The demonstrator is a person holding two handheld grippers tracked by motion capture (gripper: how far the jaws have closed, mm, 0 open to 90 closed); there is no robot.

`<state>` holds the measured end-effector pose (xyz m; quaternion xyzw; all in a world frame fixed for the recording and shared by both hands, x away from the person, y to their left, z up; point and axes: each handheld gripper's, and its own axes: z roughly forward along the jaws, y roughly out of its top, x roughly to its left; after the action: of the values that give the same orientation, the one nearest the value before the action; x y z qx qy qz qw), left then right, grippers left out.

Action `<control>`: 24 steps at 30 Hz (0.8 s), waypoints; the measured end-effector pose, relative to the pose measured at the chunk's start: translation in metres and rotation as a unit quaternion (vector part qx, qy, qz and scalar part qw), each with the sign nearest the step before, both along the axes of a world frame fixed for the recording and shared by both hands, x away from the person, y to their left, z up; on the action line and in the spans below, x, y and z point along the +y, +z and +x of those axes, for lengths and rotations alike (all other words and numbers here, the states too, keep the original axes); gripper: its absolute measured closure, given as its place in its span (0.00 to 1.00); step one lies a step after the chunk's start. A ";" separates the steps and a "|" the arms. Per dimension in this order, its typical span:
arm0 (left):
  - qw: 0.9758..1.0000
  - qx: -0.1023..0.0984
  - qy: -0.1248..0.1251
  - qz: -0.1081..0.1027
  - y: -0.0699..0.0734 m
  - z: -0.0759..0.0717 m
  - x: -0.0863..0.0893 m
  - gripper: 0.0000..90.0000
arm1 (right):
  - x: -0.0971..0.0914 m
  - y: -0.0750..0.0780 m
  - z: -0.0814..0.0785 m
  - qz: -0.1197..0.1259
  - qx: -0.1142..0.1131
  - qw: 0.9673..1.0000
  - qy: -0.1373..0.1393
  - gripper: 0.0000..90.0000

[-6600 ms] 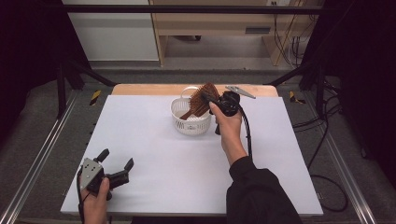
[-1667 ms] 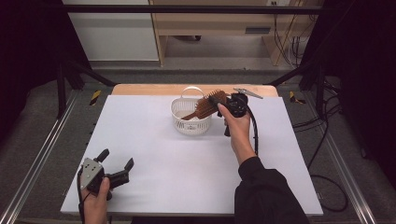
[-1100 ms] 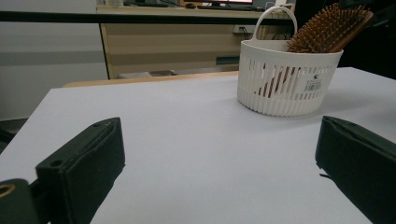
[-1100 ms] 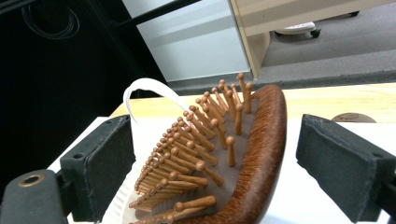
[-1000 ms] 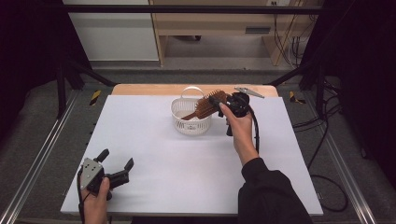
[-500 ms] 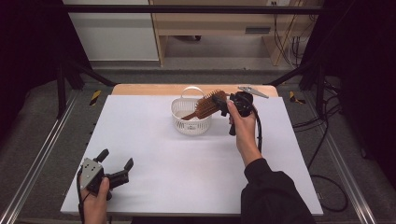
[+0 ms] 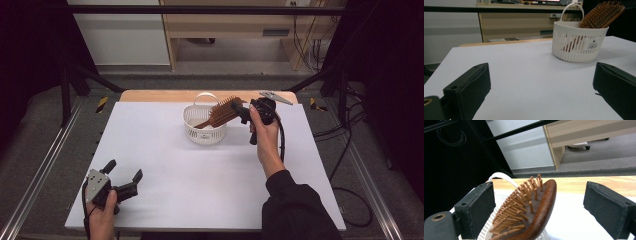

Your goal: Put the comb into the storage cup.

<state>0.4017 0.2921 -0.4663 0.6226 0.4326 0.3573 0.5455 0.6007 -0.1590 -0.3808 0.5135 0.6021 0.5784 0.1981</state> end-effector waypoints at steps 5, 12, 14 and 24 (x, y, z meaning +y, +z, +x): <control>1.000 0.000 0.000 0.000 0.000 0.000 0.000 0.01 | -0.004 0.002 -0.001 -0.001 -0.003 1.000 -0.001 0.12; 1.000 0.000 0.001 0.000 0.000 0.000 0.000 0.01 | -0.010 0.004 -0.002 0.000 -0.005 1.000 -0.005 0.12; 1.000 0.000 0.001 0.000 0.000 0.000 0.000 0.01 | -0.011 0.005 -0.002 0.000 -0.005 1.000 -0.006 0.12; 1.000 -0.001 0.001 0.001 0.000 0.000 0.001 0.01 | -0.017 0.008 -0.004 -0.006 -0.010 1.000 -0.009 0.12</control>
<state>0.4017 0.2927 -0.4664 0.6226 0.4321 0.3587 0.5450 0.5972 -0.1762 -0.3728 0.5120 0.5990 0.5779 0.2124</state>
